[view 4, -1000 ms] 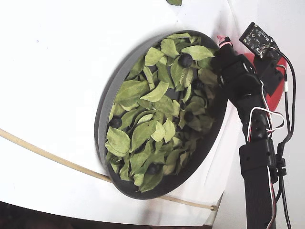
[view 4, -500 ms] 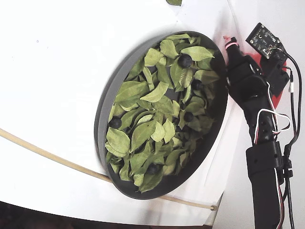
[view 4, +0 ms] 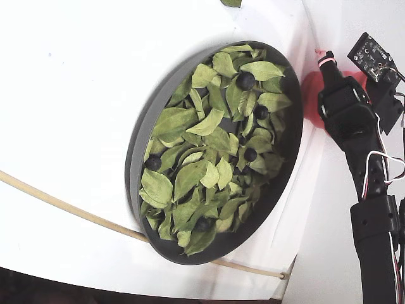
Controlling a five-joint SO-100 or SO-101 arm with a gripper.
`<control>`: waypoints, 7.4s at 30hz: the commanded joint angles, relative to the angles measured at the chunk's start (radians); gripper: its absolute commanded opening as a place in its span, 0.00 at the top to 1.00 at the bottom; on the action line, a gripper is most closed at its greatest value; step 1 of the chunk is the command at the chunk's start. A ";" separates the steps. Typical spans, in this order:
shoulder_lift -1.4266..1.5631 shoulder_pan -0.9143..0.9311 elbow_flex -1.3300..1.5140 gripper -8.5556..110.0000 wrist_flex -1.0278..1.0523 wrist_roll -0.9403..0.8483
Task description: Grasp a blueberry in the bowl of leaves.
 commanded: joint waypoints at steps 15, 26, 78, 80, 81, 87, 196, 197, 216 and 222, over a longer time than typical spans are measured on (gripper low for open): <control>0.360 0.028 0.215 0.76 -0.077 0.012; 0.499 0.037 0.393 0.76 -0.078 0.017; 0.977 0.083 0.943 0.76 0.149 0.048; 0.977 0.084 0.953 0.76 0.150 0.048; 0.976 0.086 0.959 0.76 0.150 0.048; 0.953 0.095 0.997 0.76 0.138 0.046; 0.207 0.015 0.623 0.76 -0.276 0.222; 0.206 0.015 0.626 0.76 -0.276 0.222; 0.176 0.015 0.667 0.83 -0.290 0.186; 0.195 0.017 0.669 0.84 -0.290 0.178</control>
